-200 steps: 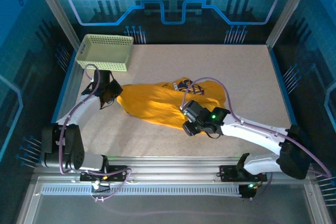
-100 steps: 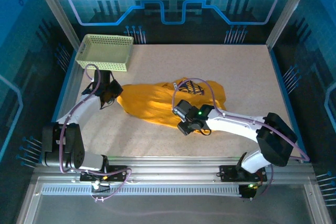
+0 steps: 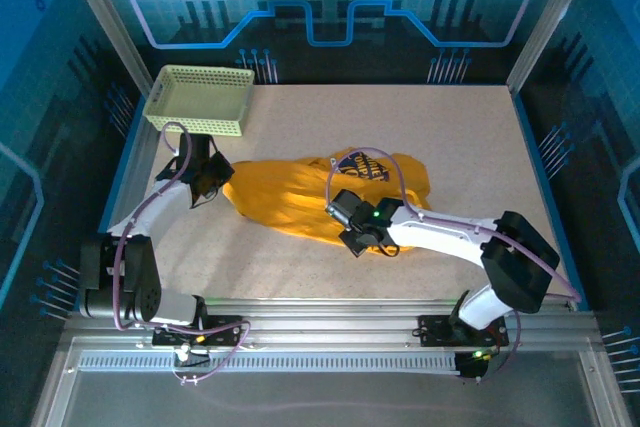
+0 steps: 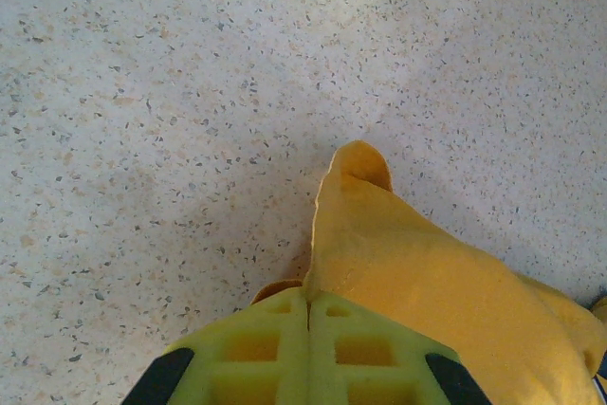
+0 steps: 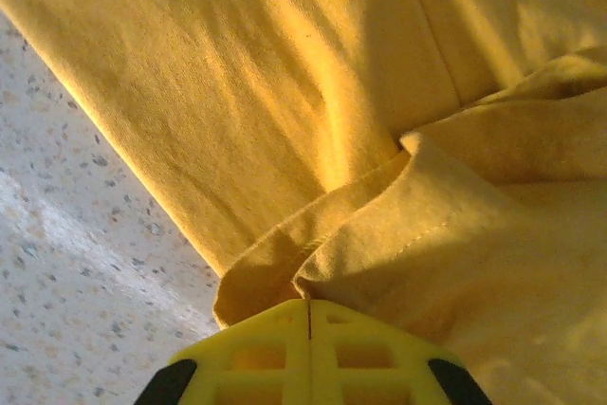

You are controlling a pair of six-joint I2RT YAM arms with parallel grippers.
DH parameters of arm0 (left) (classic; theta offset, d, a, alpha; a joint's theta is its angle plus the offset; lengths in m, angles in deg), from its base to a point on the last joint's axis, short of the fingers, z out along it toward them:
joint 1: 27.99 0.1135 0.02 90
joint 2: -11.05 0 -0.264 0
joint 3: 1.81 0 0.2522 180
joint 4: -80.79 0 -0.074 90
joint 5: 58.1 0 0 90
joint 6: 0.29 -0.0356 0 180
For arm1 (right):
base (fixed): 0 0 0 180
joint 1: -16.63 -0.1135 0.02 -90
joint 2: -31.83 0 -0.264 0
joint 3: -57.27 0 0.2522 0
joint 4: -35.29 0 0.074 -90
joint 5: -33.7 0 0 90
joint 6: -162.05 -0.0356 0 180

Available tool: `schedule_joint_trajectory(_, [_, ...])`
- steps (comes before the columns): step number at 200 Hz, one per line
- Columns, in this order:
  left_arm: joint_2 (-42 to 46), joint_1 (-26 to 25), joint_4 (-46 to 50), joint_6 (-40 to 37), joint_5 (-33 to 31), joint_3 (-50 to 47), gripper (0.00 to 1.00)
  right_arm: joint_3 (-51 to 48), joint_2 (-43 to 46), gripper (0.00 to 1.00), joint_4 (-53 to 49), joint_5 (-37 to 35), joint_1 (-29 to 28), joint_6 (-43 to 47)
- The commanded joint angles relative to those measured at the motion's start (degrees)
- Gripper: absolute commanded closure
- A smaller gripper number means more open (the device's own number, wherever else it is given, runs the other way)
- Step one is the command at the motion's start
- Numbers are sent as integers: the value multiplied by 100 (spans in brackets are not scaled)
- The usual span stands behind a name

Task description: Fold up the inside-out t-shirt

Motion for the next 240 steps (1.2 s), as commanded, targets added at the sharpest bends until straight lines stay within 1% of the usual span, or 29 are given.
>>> schedule_joint_trajectory(1, [6, 53, 12, 55, 83, 141, 100, 287, 570, 100, -467, -452, -53, -178])
schedule_joint_trajectory(16, [113, 61, 59, 45, 63, 260, 100, 675, 1032, 100, -980, -972, -20, -281])
schedule_joint_trajectory(30, [277, 104, 45, 29, 42, 386, 100, 1155, 1487, 100, -1420, -1455, 132, -260])
schedule_joint_trajectory(42, [475, 205, -90, 54, 103, 470, 100, 1621, 1794, 100, -1665, -1805, 406, -174])
schedule_joint_trajectory(58, [702, 373, -293, 101, 264, 671, 100, 2301, 1996, 100, -1798, -2103, 979, 48])
schedule_joint_trajectory(75, [820, 501, -461, 47, 495, 1113, 100, 3126, 2036, 100, -1733, -2052, 1750, 333])
schedule_joint_trajectory(84, [835, 532, -469, -28, 572, 1436, 100, 3620, 1988, 100, -1703, -1856, 2165, 432])
schedule_joint_trajectory(95, [826, 557, -481, -107, 713, 1885, 100, 4214, 1902, 100, -1559, -1640, 2547, 631])
schedule_joint_trajectory(104, [820, 570, -541, -171, 846, 2187, 100, 4753, 1785, 100, -1545, -1585, 2748, 723])
schedule_joint_trajectory(130, [906, 724, -620, -305, 1222, 2892, 100, 6082, 1490, 100, -1513, -1564, 3024, 1007])
schedule_joint_trajectory(155, [1317, 830, -995, -283, 1669, 3057, 100, 6764, 1476, 100, -1376, -1380, 3132, 1104])
schedule_joint_trajectory(168, [1641, 833, -1391, -248, 1987, 2889, 100, 6969, 1561, 100, -1302, -1154, 3133, 1088])
schedule_joint_trajectory(178, [1936, 830, -1898, -225, 2157, 2632, 100, 7008, 1648, 100, -1183, -914, 3133, 1067])
schedule_joint_trajectory(189, [2212, 830, -2253, -190, 2160, 2329, 100, 7034, 1728, 100, -1091, -675, 3133, 1000])
schedule_joint_trajectory(202, [2395, 828, -2431, -269, 2103, 2107, 100, 6987, 1828, 100, -950, -523, 3133, 914])
schedule_joint_trajectory(212, [2298, 830, -2229, -377, 1961, 2166, 100, 6912, 1871, 100, -776, -507, 3133, 922])
schedule_joint_trajectory(221, [2046, 825, -1656, -487, 1791, 2425, 100, 6845, 1846, 100, -601, -532, 3135, 982])
schedule_joint_trajectory(240, [877, 822, -445, -734, 1789, 3344, 100, 6993, 1471, 100, -594, -610, 3145, 1116])
